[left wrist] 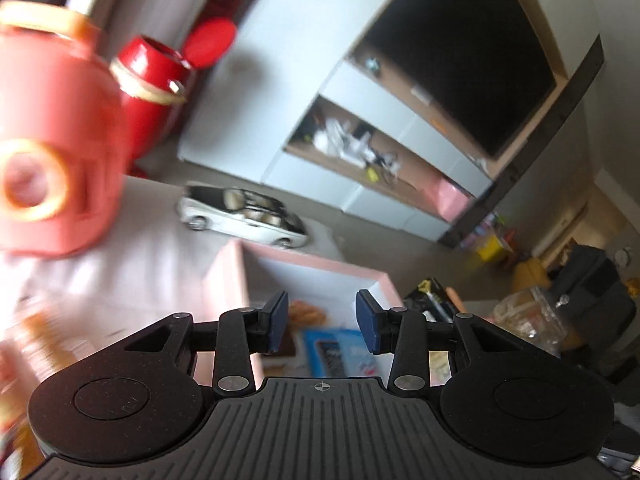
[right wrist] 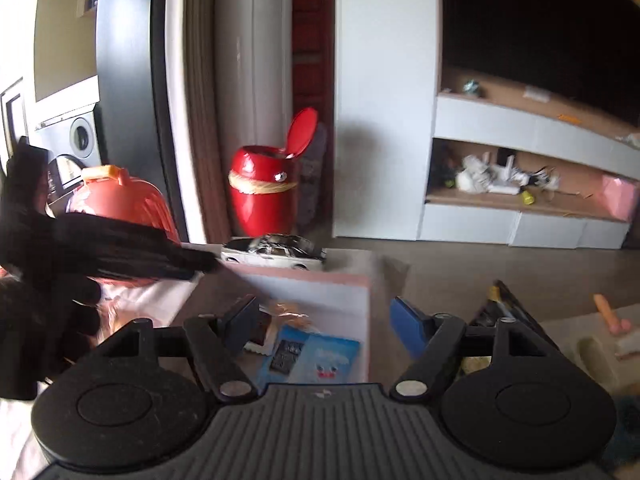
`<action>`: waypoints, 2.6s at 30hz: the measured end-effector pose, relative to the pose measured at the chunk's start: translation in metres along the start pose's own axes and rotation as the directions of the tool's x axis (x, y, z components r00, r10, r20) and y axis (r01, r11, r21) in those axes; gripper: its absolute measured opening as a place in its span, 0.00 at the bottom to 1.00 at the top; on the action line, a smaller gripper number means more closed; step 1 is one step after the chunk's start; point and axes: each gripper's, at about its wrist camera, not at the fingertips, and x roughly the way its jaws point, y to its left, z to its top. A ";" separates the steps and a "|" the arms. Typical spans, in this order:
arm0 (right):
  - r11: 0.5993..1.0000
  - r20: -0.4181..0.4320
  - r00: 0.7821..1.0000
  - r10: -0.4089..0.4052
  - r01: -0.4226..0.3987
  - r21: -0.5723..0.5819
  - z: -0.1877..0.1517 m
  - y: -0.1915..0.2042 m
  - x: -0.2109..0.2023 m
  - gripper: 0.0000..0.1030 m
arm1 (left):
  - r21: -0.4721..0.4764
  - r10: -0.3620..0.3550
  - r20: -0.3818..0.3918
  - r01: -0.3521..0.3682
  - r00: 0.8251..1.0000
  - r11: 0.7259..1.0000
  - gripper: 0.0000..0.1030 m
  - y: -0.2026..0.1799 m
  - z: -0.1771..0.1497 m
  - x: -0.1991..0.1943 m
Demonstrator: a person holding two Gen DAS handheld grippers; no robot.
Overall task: Organize snacks
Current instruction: 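Carry both held snacks over the pink box and open both tools, then move the right tool toward the yellow panda cracker bag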
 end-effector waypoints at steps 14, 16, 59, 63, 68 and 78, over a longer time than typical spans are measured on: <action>0.999 -0.159 0.987 0.012 -0.006 0.038 -0.122 0.038 -0.009 0.73 | -0.106 0.325 -0.044 -0.328 0.945 0.939 0.40 0.072 -0.096 -0.115; 0.999 -0.158 0.987 0.003 0.003 0.037 -0.126 0.042 -0.009 0.73 | -0.120 0.338 -0.050 -0.342 0.940 0.932 0.40 0.075 -0.096 -0.106; 0.817 -0.407 0.819 0.405 -0.524 -0.242 -0.037 0.289 0.080 0.60 | -0.109 0.498 0.025 -0.492 0.867 0.863 0.38 0.151 -0.118 -0.179; 0.814 -0.430 0.809 0.400 -0.529 -0.239 -0.064 0.248 0.036 0.59 | -0.106 0.487 0.020 -0.483 0.873 0.869 0.38 0.146 -0.117 -0.176; 0.878 -0.354 0.887 0.298 -0.400 -0.262 -0.089 0.195 0.002 0.59 | -0.096 0.436 0.030 -0.432 0.899 0.897 0.38 0.131 -0.108 -0.169; 0.971 -0.193 0.967 0.164 -0.193 -0.143 -0.118 0.134 -0.018 0.79 | 0.027 0.392 0.046 -0.394 0.919 0.919 0.38 0.135 -0.020 -0.094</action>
